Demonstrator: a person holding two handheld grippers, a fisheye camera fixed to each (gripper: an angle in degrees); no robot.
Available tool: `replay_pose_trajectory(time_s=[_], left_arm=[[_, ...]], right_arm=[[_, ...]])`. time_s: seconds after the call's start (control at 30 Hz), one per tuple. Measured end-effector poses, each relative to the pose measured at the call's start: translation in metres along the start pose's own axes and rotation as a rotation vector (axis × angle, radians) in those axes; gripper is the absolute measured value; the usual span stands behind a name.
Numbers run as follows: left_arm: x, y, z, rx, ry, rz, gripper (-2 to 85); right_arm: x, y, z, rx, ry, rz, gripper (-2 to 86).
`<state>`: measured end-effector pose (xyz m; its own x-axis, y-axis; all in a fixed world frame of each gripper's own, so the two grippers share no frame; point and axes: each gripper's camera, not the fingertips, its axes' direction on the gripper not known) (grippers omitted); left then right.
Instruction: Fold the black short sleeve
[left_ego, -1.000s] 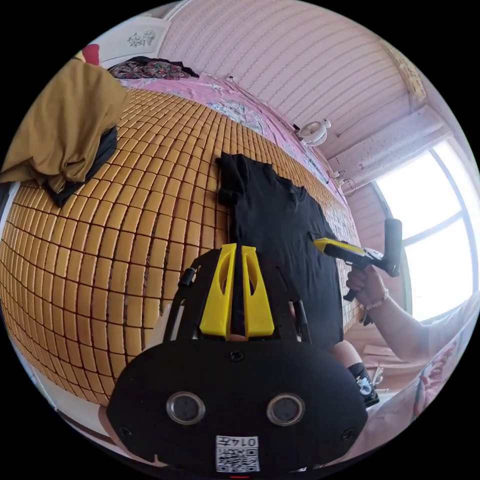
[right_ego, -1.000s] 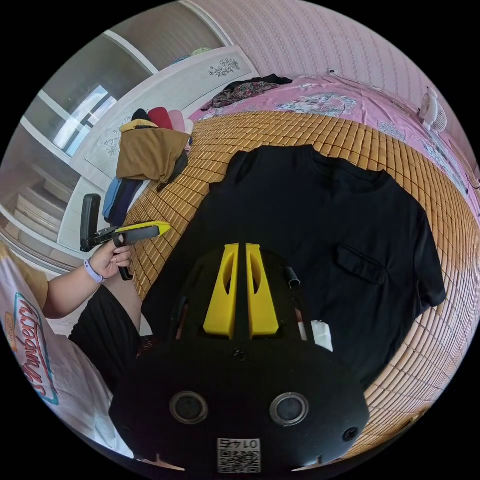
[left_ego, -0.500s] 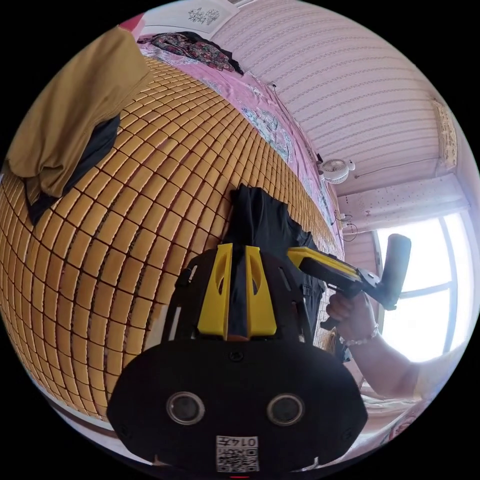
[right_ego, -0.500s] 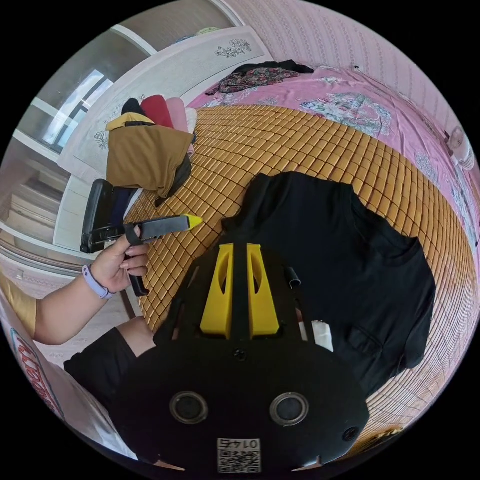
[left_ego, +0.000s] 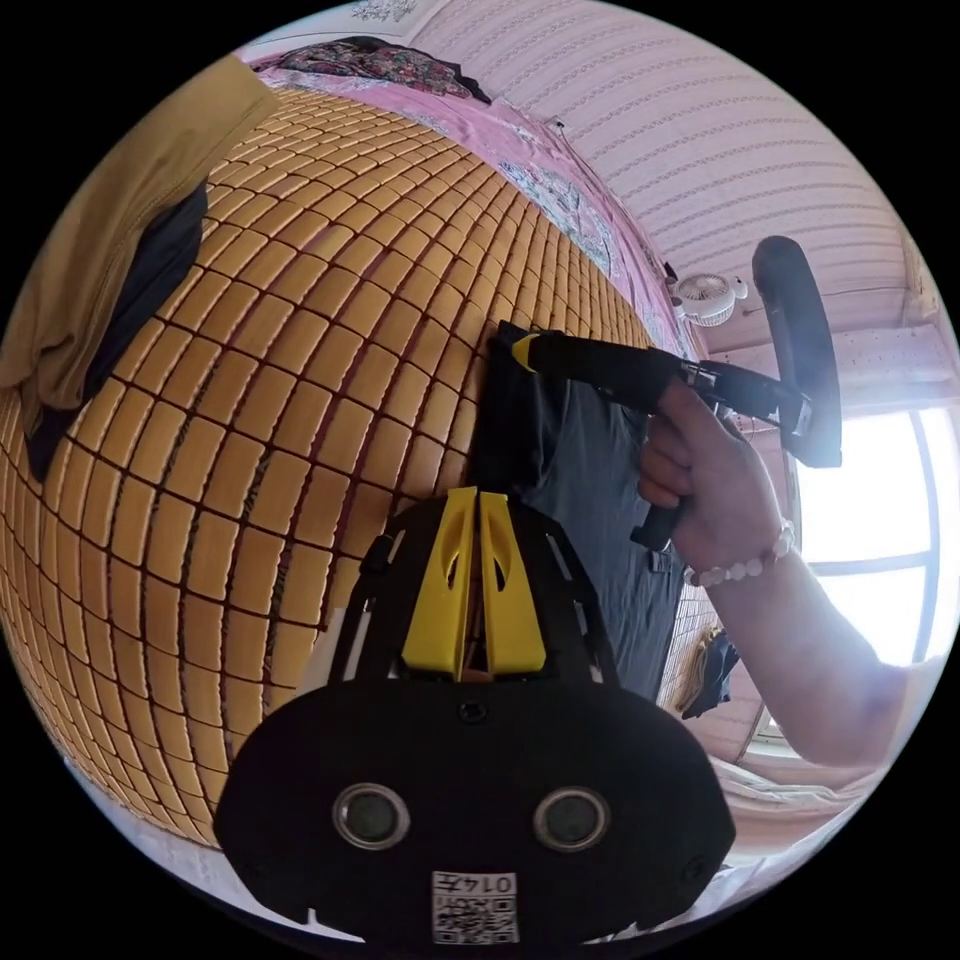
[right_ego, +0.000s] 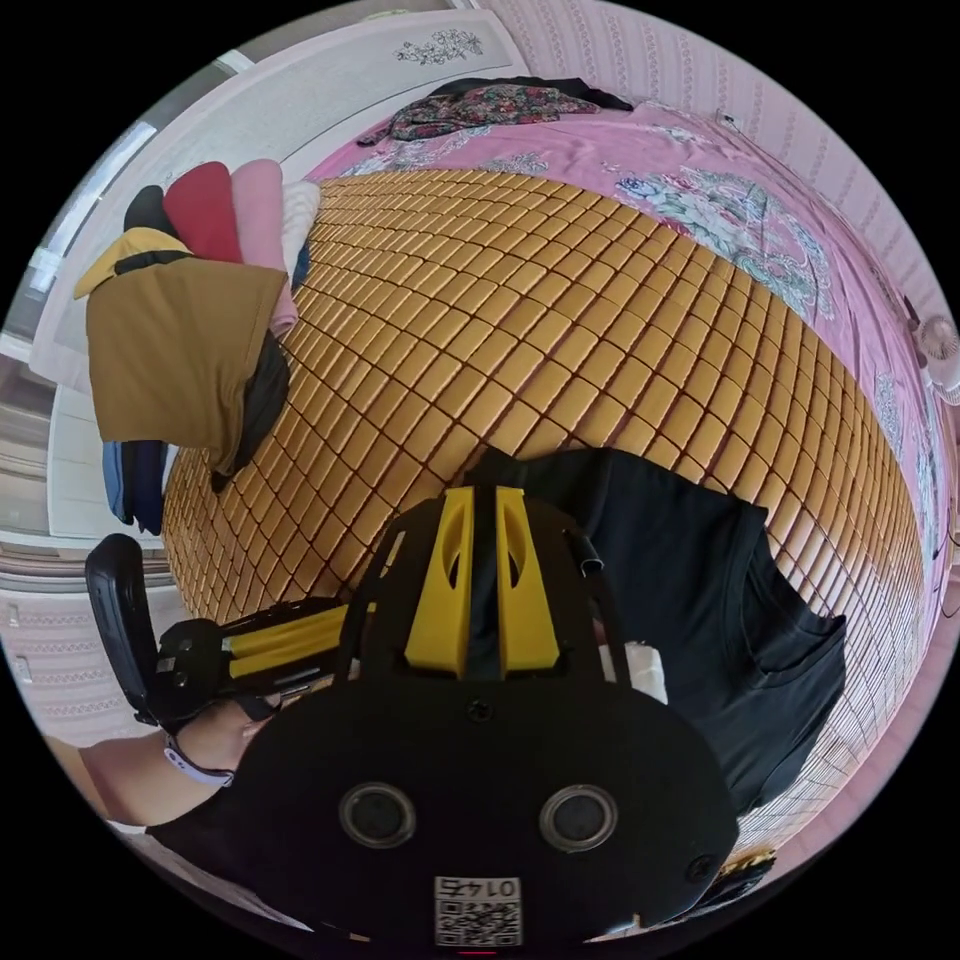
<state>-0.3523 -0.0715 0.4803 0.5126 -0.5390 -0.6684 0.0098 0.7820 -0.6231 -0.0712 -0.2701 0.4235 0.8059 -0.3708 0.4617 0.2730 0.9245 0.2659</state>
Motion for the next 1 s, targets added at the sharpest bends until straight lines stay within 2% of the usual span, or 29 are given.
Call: replay_pose_trajectory(time_s=[0.13,0.27,0.47,0.7,0.77,0.87,0.93,1.0], left_arm=[[0.011,0.010,-0.016,0.091,0.037,0.034,-0.9],[0.027,0.016,-0.007,0.089,-0.008,0.089,-1.0],[0.048,0.022,0.007,0.094,-0.034,0.106,-1.0],[0.067,0.020,0.024,0.126,-0.034,0.100,-1.0],[0.079,0.020,0.025,0.179,-0.049,0.125,-1.0],[0.083,0.022,0.039,0.153,-0.092,0.093,-1.0],[0.080,0.023,0.054,0.090,-0.100,0.028,-1.0],[0.079,0.025,0.064,0.050,-0.120,-0.021,-1.0]], right_arm=[[-0.020,0.006,-0.011,0.047,-0.074,-0.142,-0.6],[-0.025,0.009,-0.017,0.089,0.038,-0.162,-0.2],[-0.029,0.008,-0.002,0.020,0.021,-0.171,6.0],[-0.040,0.017,-0.005,0.034,0.162,-0.278,1.4],[-0.035,0.018,-0.020,0.068,0.138,-0.247,1.0],[-0.029,0.028,-0.050,0.215,0.033,-0.242,1.6],[-0.024,0.029,-0.044,0.141,-0.110,-0.274,3.7],[-0.019,0.029,-0.036,0.030,-0.156,-0.264,5.4]])
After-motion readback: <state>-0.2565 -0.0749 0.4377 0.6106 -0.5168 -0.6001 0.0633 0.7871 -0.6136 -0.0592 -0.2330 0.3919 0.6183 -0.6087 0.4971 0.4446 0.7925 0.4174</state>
